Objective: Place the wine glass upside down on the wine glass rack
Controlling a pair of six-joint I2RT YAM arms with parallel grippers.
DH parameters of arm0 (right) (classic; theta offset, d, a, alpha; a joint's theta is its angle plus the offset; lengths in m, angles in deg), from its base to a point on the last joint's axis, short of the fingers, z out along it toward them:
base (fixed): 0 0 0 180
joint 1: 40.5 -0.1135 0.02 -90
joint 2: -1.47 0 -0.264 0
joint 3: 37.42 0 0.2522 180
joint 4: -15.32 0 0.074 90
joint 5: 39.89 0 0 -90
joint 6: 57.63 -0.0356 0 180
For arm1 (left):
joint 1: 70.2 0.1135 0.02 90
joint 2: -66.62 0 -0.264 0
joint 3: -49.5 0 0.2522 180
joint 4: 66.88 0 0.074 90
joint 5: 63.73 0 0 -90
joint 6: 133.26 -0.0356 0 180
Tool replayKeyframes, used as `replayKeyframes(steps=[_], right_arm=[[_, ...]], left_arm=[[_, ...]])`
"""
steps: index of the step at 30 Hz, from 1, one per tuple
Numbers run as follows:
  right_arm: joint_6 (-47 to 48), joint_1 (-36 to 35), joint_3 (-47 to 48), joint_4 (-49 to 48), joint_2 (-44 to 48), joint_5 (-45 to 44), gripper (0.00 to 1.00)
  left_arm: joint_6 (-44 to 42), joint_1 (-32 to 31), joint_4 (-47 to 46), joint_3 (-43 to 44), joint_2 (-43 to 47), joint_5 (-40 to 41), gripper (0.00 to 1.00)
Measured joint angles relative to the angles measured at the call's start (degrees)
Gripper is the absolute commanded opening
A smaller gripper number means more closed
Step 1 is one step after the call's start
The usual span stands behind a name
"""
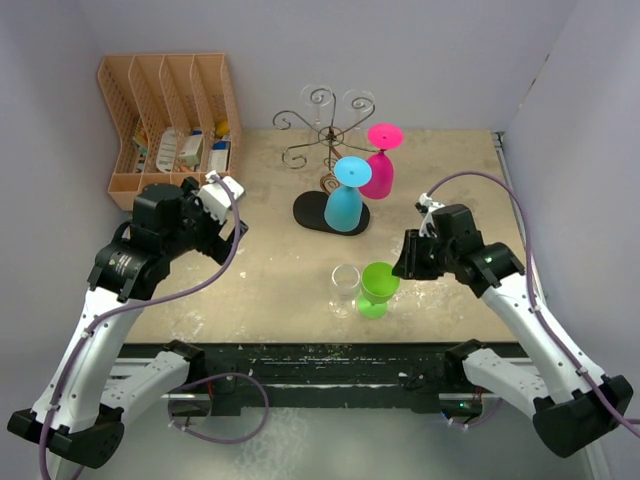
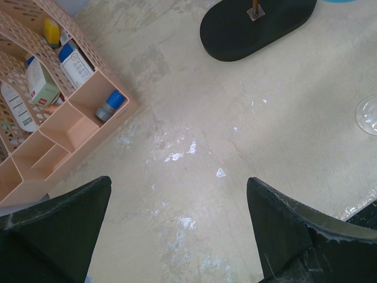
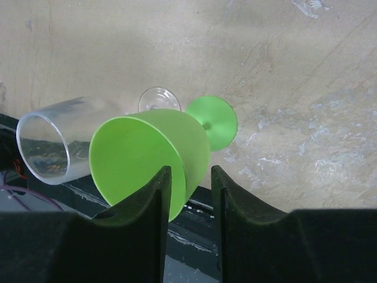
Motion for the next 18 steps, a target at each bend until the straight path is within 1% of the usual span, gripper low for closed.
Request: replayKeyframes(steps=[2,6,9,12,14,16,18], right_arm=[[-0.46,-1.22,0.0,-0.33,-0.66,-0.57,0.25],[-1.29,-2.82,0.0,-0.5,-3.06,-2.12,0.14],[-1.7,-4.0,0.37,-0.39,-5.77,-4.15,0.0],[-1.95,-5.25,2.73,1.44,-9.33,-7.74,0.0],[-1.9,-6.05,4.04,2.62,-9.94,-9.05,0.0],[-1.53,-6.58,8.5,6.71,-10.73,-11.74,0.0],[-1.01,-6.84,15.06,11.19,-10.97,-14.82,0.0]], left_arm=[[0.04,0.39,0.02,-0.02,-0.02,-0.17,1.0],[0.44,1.6,0.02,-0.02,-0.02,-1.18,1.0],[0.5,2.34,0.02,-0.02,-0.02,-1.9,1.0],[0.52,2.6,0.02,-0.02,-0.02,-2.12,1.0],[0.52,2.69,0.02,-0.02,-0.02,-2.45,1.0],[0.52,2.71,0.04,0.0,-0.07,-3.1,1.0],[0.5,2.71,0.33,0.26,-0.39,-4.39,1.0]])
